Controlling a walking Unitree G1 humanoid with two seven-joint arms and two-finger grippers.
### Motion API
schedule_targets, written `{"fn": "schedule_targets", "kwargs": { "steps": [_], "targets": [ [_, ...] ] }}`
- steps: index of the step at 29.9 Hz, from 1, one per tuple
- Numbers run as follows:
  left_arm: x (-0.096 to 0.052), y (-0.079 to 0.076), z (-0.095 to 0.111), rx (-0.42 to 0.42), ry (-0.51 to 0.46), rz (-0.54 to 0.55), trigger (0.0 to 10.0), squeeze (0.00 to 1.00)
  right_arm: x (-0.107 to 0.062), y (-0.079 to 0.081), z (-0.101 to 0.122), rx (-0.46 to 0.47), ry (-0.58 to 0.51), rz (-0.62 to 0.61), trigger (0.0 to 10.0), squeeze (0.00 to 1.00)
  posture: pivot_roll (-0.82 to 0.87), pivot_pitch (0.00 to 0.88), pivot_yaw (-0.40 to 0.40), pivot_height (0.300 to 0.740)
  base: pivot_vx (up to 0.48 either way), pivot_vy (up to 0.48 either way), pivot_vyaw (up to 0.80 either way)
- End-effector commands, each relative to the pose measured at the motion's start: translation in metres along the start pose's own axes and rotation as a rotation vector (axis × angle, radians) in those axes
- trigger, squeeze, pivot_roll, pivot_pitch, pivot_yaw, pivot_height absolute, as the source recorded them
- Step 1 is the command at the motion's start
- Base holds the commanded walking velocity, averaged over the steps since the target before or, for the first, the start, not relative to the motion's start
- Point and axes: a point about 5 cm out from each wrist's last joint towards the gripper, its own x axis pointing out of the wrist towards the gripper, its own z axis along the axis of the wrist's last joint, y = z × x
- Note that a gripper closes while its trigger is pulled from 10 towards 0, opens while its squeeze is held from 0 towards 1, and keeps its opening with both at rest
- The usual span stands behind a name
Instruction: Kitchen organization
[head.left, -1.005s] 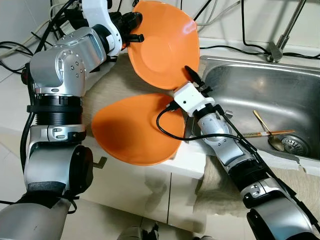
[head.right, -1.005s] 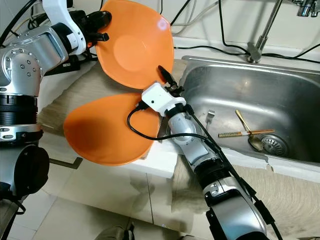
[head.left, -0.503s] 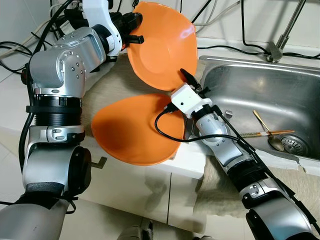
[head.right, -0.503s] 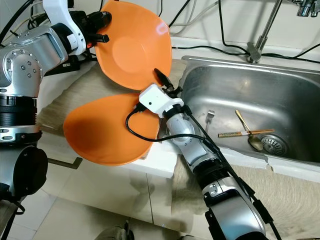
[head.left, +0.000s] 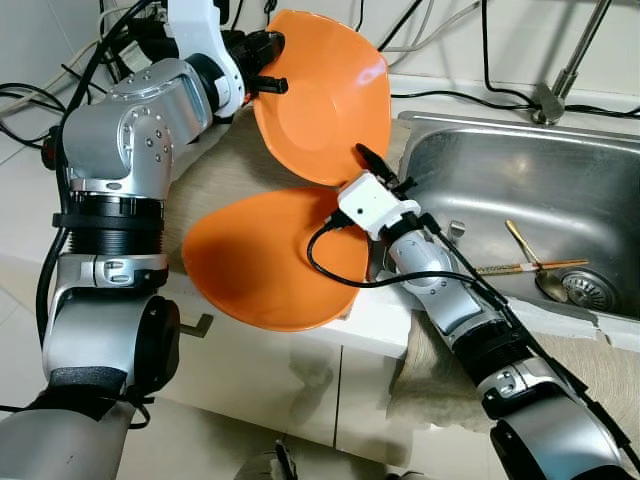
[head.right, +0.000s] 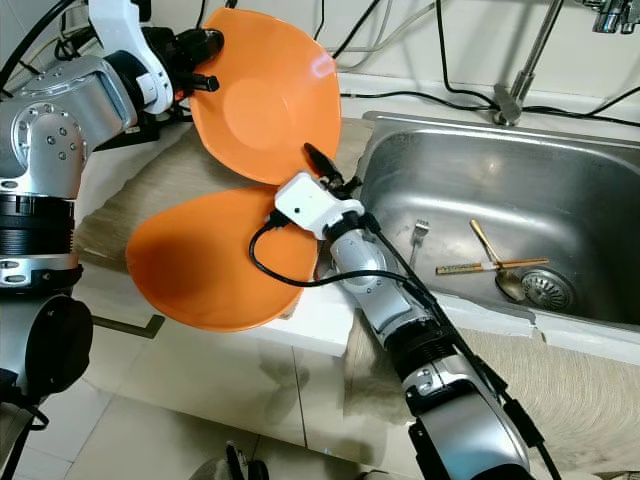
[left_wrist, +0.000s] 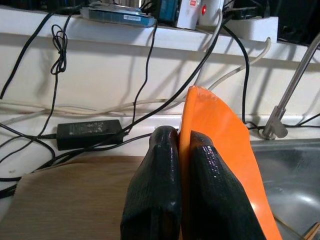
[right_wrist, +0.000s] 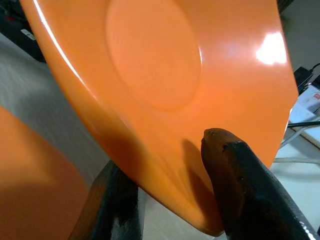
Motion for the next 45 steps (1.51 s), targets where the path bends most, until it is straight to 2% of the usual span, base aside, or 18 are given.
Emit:
{"fn": "schedule_targets", "kwargs": {
  "steps": [1,6,10,18,19,20,28,29,37,45],
  "targets": [
    [-0.005,0.003,-0.002,0.03,-0.003,-0.036,0.0,0.0,-0.001,-0.015,-0.006,0.123,0.037,-0.101,0.0,0.0,0.06,0.015,0.061,0.74,0.0,0.0,0.0],
    [-0.006,0.005,-0.009,0.054,0.019,-0.034,0.0,0.0,-0.001,-0.015,-0.005,0.118,0.034,-0.1,0.0,0.0,0.06,0.016,0.061,0.74,0.0,0.0,0.0],
    [-0.006,0.014,-0.021,0.049,0.053,0.004,0.0,0.0,-0.003,-0.012,-0.005,0.118,0.035,-0.091,0.0,0.0,0.07,0.02,0.06,0.74,0.0,0.0,0.0],
    [-0.006,0.021,-0.027,0.073,0.066,0.037,0.0,0.0,-0.003,-0.012,-0.004,0.114,0.03,-0.086,0.0,0.0,0.07,0.021,0.058,0.74,0.0,0.0,0.0],
    [-0.005,0.022,-0.028,0.076,0.07,0.043,1.7,0.0,-0.003,-0.012,-0.004,0.112,0.029,-0.086,0.0,0.0,0.07,0.019,0.057,0.74,0.0,0.0,0.0],
    [-0.005,0.023,-0.028,0.073,0.073,0.049,10.0,0.0,-0.003,-0.012,-0.004,0.11,0.028,-0.087,0.0,0.0,0.06,0.019,0.057,0.74,0.0,0.0,0.0],
    [-0.004,0.027,-0.03,0.079,0.079,0.071,10.0,0.0,-0.002,-0.013,-0.003,0.099,0.023,-0.085,0.0,0.0,0.06,0.017,0.051,0.74,0.0,0.0,0.0],
    [-0.005,0.028,-0.031,0.079,0.08,0.083,10.0,1.0,-0.002,-0.013,-0.002,0.098,0.022,-0.085,0.0,0.0,0.06,0.016,0.05,0.74,0.0,0.0,0.0],
    [-0.006,0.031,-0.033,0.094,0.073,0.083,10.0,1.0,-0.001,-0.015,-0.002,0.095,0.022,-0.093,0.0,0.0,0.06,0.017,0.051,0.74,0.0,0.0,0.0],
    [-0.008,0.032,-0.03,0.144,0.065,0.067,10.0,1.0,-0.001,-0.015,-0.003,0.095,0.028,-0.095,0.0,0.0,0.07,0.015,0.054,0.74,0.0,0.0,0.0]
  ]
}}
